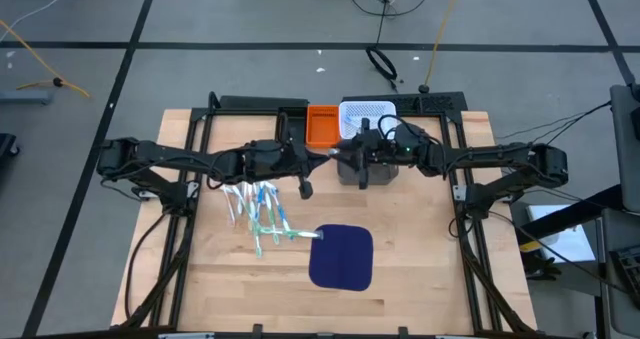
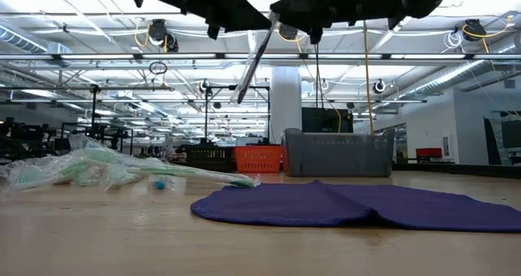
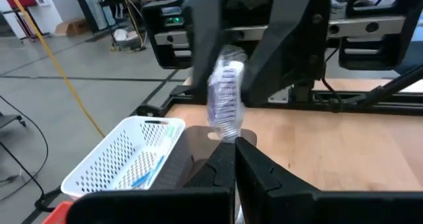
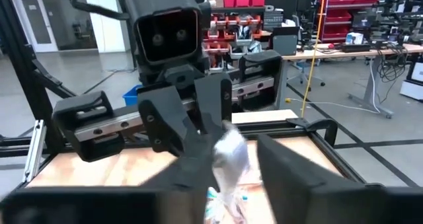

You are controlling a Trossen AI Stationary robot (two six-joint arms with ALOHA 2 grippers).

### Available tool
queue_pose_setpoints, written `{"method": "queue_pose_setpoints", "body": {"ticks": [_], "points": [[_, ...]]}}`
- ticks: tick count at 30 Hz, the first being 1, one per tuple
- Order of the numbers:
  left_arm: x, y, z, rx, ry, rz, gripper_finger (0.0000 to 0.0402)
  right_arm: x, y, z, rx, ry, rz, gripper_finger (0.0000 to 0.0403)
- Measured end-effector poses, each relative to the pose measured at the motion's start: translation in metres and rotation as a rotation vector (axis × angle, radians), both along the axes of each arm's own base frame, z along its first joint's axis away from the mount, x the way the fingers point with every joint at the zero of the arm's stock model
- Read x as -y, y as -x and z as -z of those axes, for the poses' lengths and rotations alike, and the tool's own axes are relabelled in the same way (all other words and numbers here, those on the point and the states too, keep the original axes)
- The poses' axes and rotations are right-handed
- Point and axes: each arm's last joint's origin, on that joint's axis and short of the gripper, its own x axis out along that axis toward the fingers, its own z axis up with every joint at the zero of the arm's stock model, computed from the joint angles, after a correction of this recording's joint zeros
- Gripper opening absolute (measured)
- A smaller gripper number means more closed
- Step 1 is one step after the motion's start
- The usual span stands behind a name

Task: Pick & Place Toothbrushes
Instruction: Put the violet toothbrush into the gray basket

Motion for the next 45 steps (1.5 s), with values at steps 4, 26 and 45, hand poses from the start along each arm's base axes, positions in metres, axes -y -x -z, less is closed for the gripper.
{"method": "queue_pose_setpoints", "body": {"ticks": [4,26,45], "points": [[0.0,0.0,0.0,0.0,0.0,-0.002,0.0,-0.001,0.0,0.001,-0.009,0.037,-0.002,0.0017],[0.001,0.017,0.011,-0.201,0.068,-0.089,0.011,0.001,0.042,-0.015,-0.186,0.09,0.09,0.0013],[0.033,0.021,0.02,-0.294,0.132,-0.017,0.0111,-0.007,0.083,0.038,-0.127,-0.007,0.172,0.0013]]}}
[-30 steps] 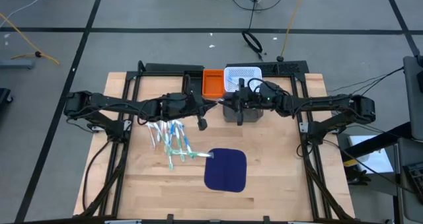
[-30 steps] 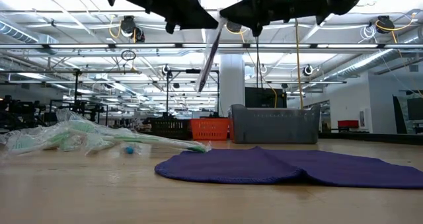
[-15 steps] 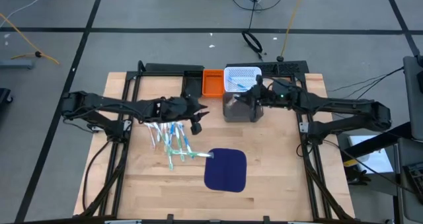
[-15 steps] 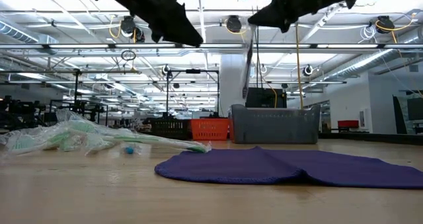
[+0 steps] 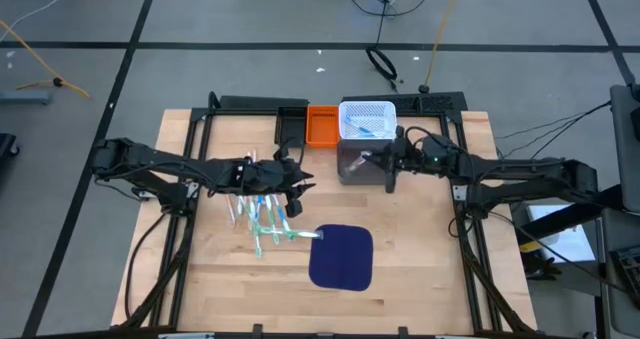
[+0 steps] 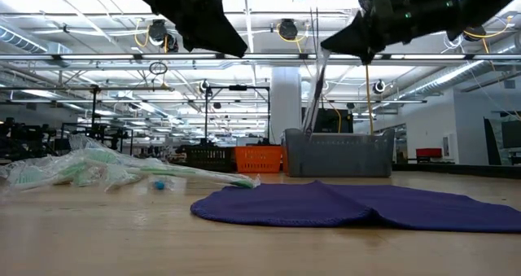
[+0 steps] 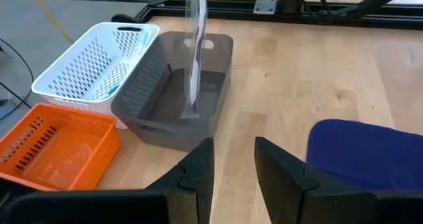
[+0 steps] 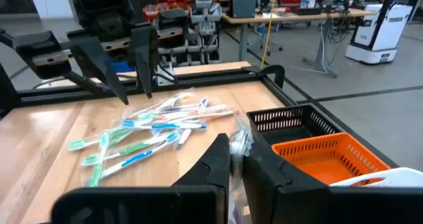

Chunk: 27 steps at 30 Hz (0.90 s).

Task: Pick & Place Toothbrushes
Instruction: Put the violet toothbrush into the gray basket

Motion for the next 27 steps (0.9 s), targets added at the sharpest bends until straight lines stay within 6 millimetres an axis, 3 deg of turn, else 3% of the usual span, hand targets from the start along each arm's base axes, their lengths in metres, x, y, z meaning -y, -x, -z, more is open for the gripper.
{"method": "queue_pose_setpoints", "body": {"ticks": [8,18,23,27], "points": [[0.001,0.0,0.0,0.0,0.003,0.002,0.0111,0.002,0.011,0.027,0.066,-0.047,0.029,0.0013],[0.001,0.0,0.0,0.001,0.004,0.001,0.0111,0.009,0.018,0.041,0.063,-0.079,0.075,0.002],[0.001,0.0,0.0,0.003,0.004,0.001,0.0111,0.011,0.02,0.042,0.065,-0.078,0.098,0.006],[0.001,0.0,0.0,0.003,0.006,0.0,0.0111,0.015,0.021,0.041,0.074,-0.047,0.216,0.0111]]}}
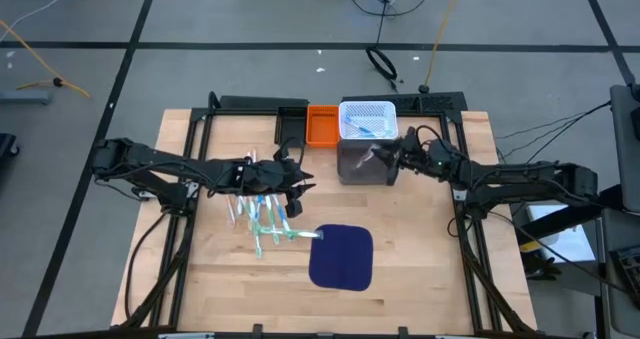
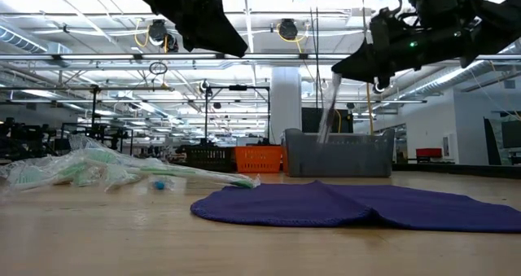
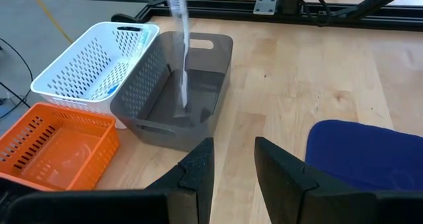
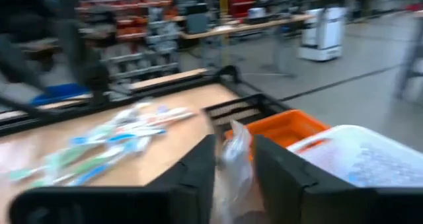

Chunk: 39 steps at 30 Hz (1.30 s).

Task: Pick & Place Toothbrushes
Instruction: Put the violet toothbrush into the gray basket, then put the blue toothbrush into the white basket

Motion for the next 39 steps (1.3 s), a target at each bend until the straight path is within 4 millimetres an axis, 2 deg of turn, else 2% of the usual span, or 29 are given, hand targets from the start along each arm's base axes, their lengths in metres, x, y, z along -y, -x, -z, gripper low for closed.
{"method": "queue_pose_setpoints", "body": {"ticks": [9,14,23,28,31,35,39], "points": [[0.0,0.0,0.0,0.0,0.0,0.0,0.0111,0.002,0.001,-0.002,0.014,0.018,0.035,0.0226],[0.0,0.0,0.0,0.0,0.001,-0.001,0.0111,0.005,0.002,-0.004,0.035,0.026,0.048,0.0259],[0.0,0.007,0.011,-0.115,0.058,-0.04,0.0111,0.0,0.0,-0.003,0.027,0.022,0.016,0.0262],[0.001,0.022,0.027,-0.32,0.166,-0.073,0.0111,-0.006,-0.002,-0.003,0.028,0.021,-0.015,0.0256],[0.001,0.031,0.034,-0.406,0.283,-0.178,0.0111,-0.008,-0.003,-0.003,0.028,0.022,-0.025,0.0256],[0.001,0.037,0.038,-0.403,0.484,-0.402,0.0111,-0.011,-0.004,-0.003,0.028,0.021,-0.038,0.0255],[0.002,0.041,0.042,-0.427,0.592,-0.525,0.0111,-0.013,-0.004,-0.003,0.028,0.021,-0.05,0.0254]]}}
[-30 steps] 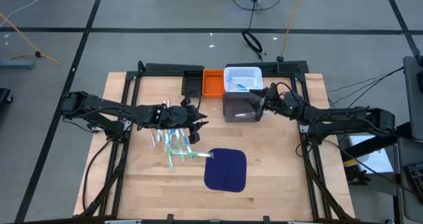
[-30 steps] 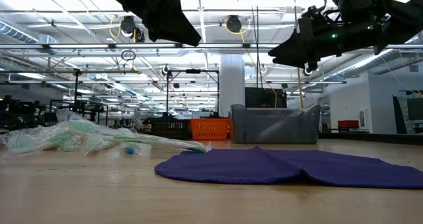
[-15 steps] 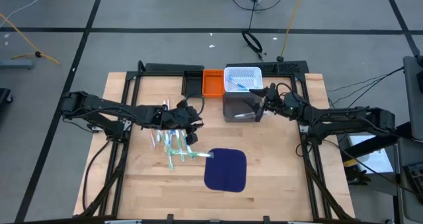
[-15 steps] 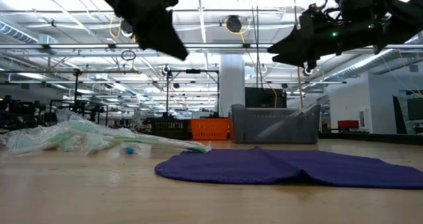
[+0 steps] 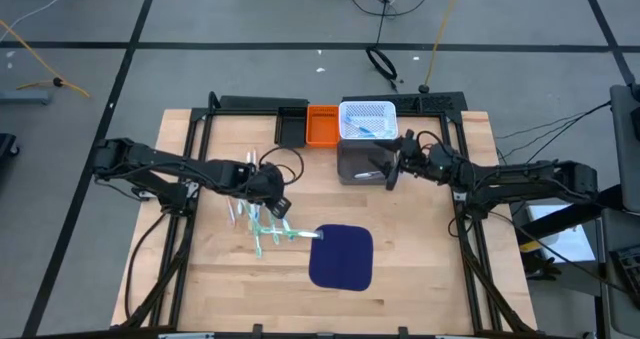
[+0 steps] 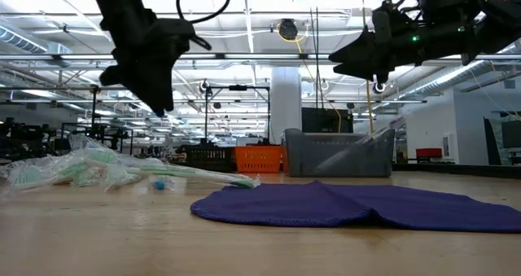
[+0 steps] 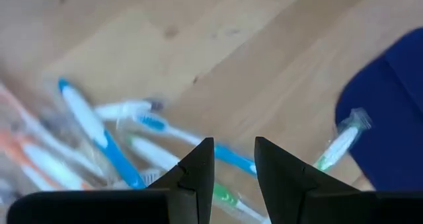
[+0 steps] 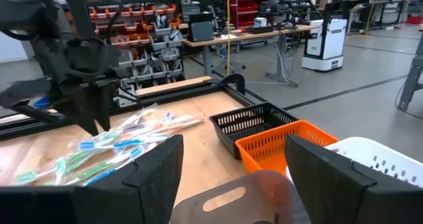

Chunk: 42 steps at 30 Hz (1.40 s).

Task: Pick & Place Toothbrushes
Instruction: Put the blue toothbrush into the white basket

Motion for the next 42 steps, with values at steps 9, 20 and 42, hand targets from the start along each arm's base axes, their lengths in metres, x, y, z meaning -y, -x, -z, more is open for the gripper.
{"method": "queue_pose_setpoints", "body": {"ticks": [9,20,42], "points": [[0.0,-0.01,0.024,-0.075,0.064,-0.184,0.0111,-0.002,-0.001,0.001,-0.006,-0.002,-0.013,0.0255],[0.003,-0.021,0.056,-0.178,0.136,-0.261,0.0111,-0.002,-0.001,0.001,-0.007,-0.001,-0.013,0.0256],[-0.003,-0.032,0.07,-0.162,0.141,-0.223,0.0011,-0.002,-0.001,0.001,-0.017,0.005,-0.013,0.0252]]}}
